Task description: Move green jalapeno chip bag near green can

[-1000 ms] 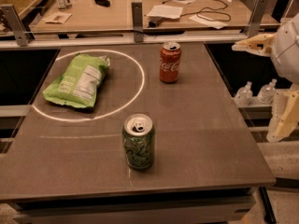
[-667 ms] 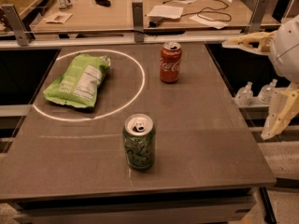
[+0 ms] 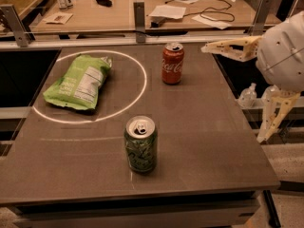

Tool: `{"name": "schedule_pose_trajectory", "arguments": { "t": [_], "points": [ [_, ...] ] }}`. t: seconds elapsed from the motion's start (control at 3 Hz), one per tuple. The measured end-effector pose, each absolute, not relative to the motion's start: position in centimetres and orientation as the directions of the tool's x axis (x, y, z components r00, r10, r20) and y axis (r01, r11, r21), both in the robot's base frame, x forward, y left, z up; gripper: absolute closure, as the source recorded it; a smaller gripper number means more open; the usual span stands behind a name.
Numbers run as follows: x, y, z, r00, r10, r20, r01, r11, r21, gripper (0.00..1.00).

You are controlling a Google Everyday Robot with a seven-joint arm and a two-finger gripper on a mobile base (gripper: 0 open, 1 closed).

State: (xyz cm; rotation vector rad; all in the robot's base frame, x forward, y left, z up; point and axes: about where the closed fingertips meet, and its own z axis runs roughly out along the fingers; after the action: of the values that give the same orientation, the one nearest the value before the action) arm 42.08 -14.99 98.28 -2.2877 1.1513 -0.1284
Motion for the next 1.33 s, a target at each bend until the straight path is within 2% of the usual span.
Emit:
{"name": "schedule_pose_trajectory", "arguments": {
  "t": [0.67, 1.33],
  "points": [
    [42.7, -14.3, 98.5, 0.633, -0.761, -0.14, -0.701, -0.487, -0.521, 0.0],
    [45.4, -11.5, 98.5, 0.685, -0.725, -0.074, -0.655, -0.568, -0.497, 0.0]
  ]
}}
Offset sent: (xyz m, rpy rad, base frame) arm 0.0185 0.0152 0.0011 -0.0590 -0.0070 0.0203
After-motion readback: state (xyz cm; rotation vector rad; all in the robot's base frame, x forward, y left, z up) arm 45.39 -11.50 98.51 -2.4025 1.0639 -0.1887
